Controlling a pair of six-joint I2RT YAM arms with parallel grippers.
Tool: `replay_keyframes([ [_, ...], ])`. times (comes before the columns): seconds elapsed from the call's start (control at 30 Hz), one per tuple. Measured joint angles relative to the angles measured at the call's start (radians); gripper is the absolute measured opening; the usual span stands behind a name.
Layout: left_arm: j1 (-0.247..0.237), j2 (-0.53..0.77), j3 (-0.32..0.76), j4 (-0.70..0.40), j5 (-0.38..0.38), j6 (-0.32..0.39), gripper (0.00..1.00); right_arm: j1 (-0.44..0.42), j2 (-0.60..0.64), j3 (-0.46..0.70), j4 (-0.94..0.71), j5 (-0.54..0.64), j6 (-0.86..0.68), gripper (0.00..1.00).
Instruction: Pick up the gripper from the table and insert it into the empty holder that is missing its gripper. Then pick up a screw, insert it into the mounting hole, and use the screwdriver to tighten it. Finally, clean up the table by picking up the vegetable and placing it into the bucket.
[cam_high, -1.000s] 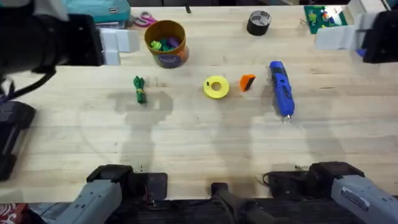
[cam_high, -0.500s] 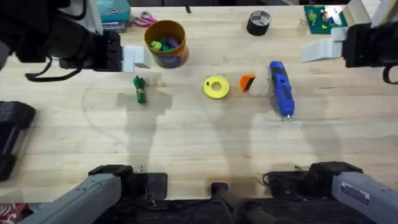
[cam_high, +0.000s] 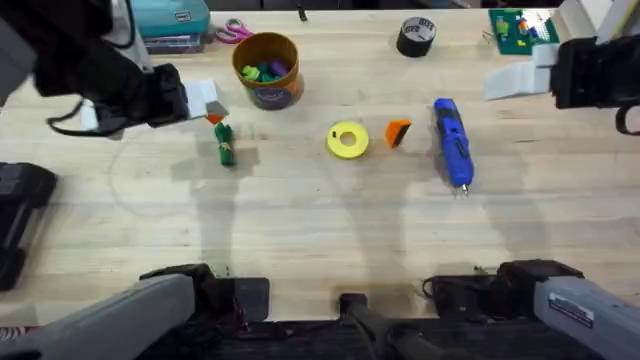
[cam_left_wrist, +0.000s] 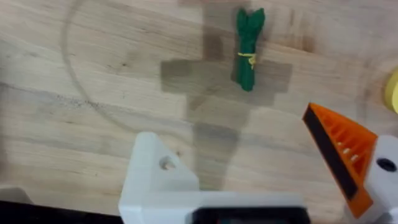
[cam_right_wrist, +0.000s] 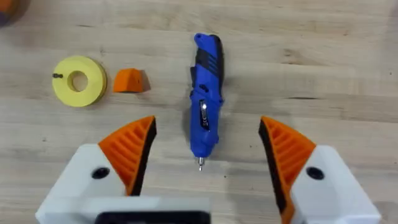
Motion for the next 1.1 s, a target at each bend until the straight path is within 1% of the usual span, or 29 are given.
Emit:
replay_keyframes([
  [0.13, 0.001, 0.067, -0.064, 0.082, 0.013, -0.014, 0.986, 0.0, 0.0, 0.0, 0.0, 0.0, 0.0, 0.996],
  [0.23, 0.001, 0.137, -0.093, 0.139, 0.023, -0.018, 0.986, 0.0, 0.0, 0.0, 0.0, 0.0, 0.0, 0.997],
  [0.5, 0.001, 0.338, -0.099, 0.246, 0.026, -0.016, 0.992, 0.0, 0.0, 0.0, 0.0, 0.0, 0.0, 0.997],
  [0.6, 0.001, 0.392, -0.099, 0.275, 0.027, -0.016, 0.961, 0.0, 0.0, 0.0, 0.0, 0.0, 0.0, 0.997],
  [0.63, 0.001, 0.404, -0.099, 0.279, 0.027, -0.016, 0.934, 0.0, 0.0, 0.0, 0.0, 0.0, 0.0, 0.997],
  [0.73, 0.001, 0.418, -0.099, 0.283, 0.029, -0.014, 0.824, 0.0, 0.0, 0.0, 0.0, 0.0, 0.0, 0.996],
  [0.77, 0.001, 0.417, -0.099, 0.283, 0.029, -0.013, 0.762, 0.0, 0.0, 0.0, 0.0, 0.0, 0.0, 0.996],
  [0.83, 0.001, 0.417, -0.099, 0.286, 0.031, -0.013, 0.538, 0.0, 0.0, 0.0, 0.0, 0.0, 0.0, 0.996],
  [0.93, 0.001, 0.417, -0.099, 0.287, 0.044, -0.013, 0.08, 0.0, 0.0, 0.0, 0.0, 0.0, 0.0, 0.997],
  [0.97, 0.001, 0.417, -0.099, 0.287, 0.047, -0.009, 0.026, 0.0, 0.0, 0.0, 0.0, 0.0, 0.0, 0.997],
  [1.1, 0.0, 0.417, -0.099, 0.288, 0.049, -0.01, 0.017, 0.0, 0.0, 0.0, 0.0, 0.0, 0.0, 0.997],
])
